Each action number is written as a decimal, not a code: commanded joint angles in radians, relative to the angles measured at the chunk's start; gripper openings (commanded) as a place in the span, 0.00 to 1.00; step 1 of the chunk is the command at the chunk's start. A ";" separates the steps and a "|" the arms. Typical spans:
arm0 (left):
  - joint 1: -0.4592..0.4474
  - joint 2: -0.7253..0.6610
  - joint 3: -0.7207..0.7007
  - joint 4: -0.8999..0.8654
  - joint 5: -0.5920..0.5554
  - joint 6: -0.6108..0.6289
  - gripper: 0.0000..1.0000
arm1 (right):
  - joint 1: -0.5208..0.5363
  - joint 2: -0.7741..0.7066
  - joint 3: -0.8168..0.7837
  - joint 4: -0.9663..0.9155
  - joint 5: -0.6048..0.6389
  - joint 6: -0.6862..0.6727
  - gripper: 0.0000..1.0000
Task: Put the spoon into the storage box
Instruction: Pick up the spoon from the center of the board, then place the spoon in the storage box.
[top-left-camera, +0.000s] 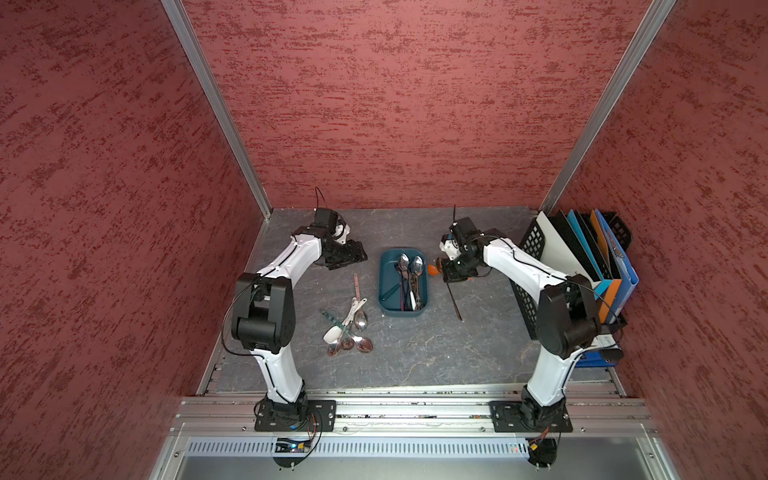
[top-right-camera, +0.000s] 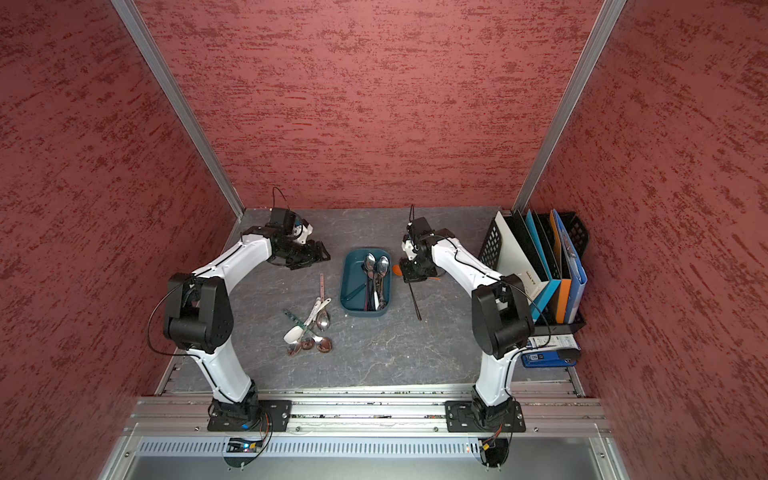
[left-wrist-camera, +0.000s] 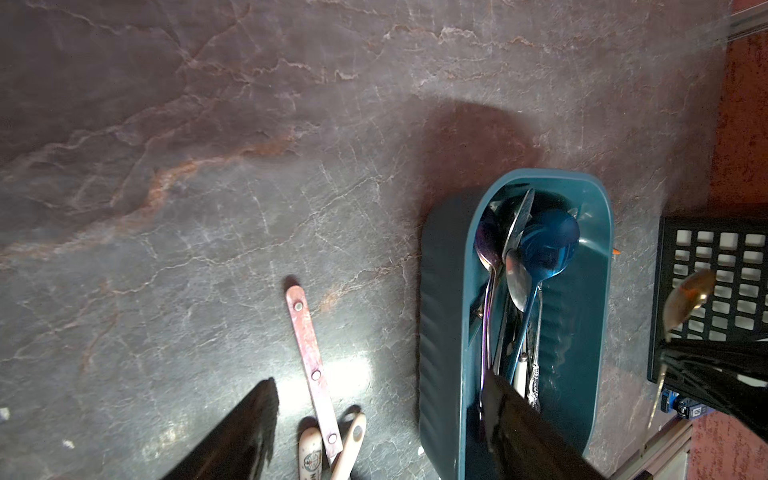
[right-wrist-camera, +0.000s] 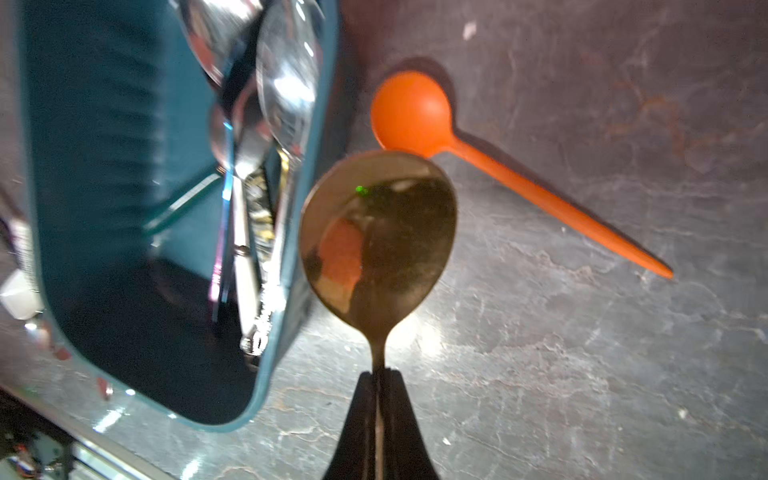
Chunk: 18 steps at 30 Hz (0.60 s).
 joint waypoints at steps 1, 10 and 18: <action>0.004 -0.048 -0.024 0.038 0.015 -0.006 0.80 | 0.028 0.034 0.060 0.044 -0.089 0.115 0.00; 0.011 -0.092 -0.071 0.049 0.001 -0.023 0.80 | 0.083 0.228 0.269 0.090 -0.136 0.210 0.00; 0.013 -0.114 -0.090 0.045 -0.008 -0.034 0.80 | 0.107 0.361 0.387 0.146 -0.173 0.295 0.00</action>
